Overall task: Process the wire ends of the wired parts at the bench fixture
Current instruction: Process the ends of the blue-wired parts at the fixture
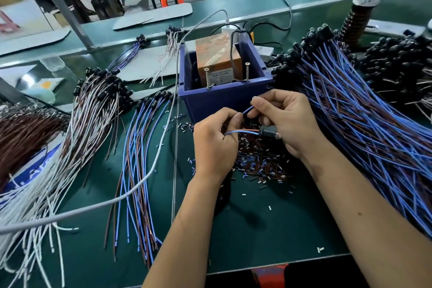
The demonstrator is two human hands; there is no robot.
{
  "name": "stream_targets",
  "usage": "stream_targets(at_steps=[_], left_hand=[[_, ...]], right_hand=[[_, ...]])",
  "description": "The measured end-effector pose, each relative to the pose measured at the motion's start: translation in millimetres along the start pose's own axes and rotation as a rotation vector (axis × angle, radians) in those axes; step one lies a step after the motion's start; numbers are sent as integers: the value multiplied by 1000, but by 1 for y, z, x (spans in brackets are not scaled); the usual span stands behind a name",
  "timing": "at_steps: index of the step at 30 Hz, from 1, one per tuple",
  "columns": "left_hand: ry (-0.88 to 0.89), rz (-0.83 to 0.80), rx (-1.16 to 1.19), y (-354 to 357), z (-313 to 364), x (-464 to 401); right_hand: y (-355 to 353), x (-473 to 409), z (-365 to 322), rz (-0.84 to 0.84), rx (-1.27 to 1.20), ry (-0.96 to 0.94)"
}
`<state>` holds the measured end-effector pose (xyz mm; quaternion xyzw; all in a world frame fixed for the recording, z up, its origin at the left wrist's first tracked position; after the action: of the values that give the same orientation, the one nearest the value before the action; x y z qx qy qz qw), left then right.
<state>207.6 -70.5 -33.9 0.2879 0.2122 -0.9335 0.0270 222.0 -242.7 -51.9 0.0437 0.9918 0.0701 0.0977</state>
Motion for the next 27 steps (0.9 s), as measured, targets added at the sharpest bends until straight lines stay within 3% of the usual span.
stream_targets(at_steps=[5,9,12,16,24,27], left_hand=[[-14,-27,25,2,0,0],[-74,47,48,-9,-9,3],[-134,108,108,-16,-13,3],[-144,144,188,-19,-11,3],[-155,45,340,-6,-9,1],[-139,159,304,-15,-6,4]], right_hand=[[0,-2,1,-11,-37,9],[-23,-7,-1,95,-159,16],[-35,-8,-7,134,4,-46],[-6,-4,-6,65,223,-106],[36,9,3,-98,-143,-35],[30,8,2,-61,-161,-28]])
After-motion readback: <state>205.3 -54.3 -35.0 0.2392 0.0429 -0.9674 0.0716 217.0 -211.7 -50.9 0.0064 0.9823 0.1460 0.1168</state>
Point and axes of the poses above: each hand's wrist, its own x-axis away from the middle knuckle, its own y-axis out of the palm, z = x × y, the point moved 10 cm from there along -x, towards the middle knuckle, and after that the axes turned 1 degree about -z, right-handed, at the moved point
